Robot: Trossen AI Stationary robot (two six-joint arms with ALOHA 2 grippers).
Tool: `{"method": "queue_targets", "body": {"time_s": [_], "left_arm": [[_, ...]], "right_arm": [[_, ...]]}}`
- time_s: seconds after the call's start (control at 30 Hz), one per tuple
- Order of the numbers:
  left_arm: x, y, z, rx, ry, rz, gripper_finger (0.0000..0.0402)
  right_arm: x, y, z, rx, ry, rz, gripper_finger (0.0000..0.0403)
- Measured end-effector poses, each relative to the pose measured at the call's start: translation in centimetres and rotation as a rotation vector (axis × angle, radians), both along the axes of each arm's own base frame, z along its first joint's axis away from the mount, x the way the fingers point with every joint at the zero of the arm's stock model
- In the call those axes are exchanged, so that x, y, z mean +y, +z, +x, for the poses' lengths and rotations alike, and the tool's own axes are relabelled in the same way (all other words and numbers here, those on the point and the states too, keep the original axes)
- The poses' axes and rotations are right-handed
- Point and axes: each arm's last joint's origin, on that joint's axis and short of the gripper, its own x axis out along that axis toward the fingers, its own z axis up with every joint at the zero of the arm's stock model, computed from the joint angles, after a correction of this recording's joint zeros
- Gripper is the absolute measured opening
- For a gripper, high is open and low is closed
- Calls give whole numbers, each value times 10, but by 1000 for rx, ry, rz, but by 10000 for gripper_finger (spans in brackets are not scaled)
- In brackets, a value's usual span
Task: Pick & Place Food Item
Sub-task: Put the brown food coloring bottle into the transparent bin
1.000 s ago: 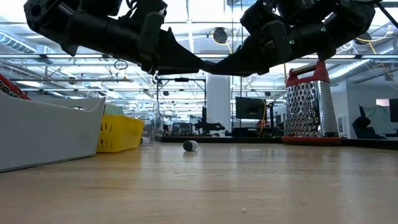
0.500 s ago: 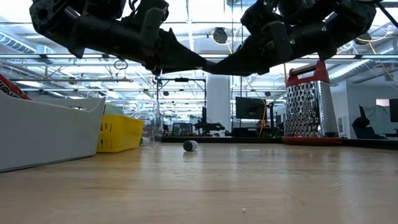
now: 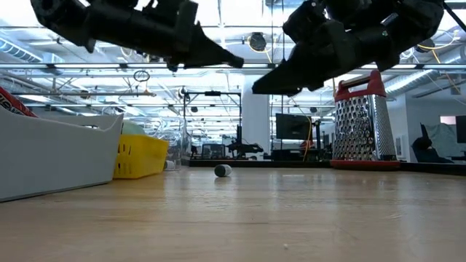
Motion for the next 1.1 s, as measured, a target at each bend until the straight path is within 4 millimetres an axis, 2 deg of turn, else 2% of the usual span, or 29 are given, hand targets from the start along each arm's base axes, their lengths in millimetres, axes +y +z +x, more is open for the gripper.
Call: {"method": "queue_targets", "body": {"time_s": [0.07,0.2,0.37,0.53,0.7,0.87,1.1], "left_arm": [[1,6,-3,-13,19,0,60],[4,5,-15,-7,44,4,53],[16,-10,-47,-13,174,-50,53],[25,-20,-80,-111,310,-105,55],[33,-28,-104,-161,449,-143,54],[42,-39,-114,-200,538,-251,64],[45,-42,-115,-198,554,-296,106]], "right_arm": [[0,1,-1,-1,-1,0,136],[-2,8,-5,8,-16,-14,144],[-3,19,-20,-29,-16,-14,138],[-6,22,-41,-105,-27,-9,131],[-11,12,-57,-207,-49,13,130],[-16,8,-65,-283,-75,50,130],[-18,6,-66,-277,-86,59,130]]}}
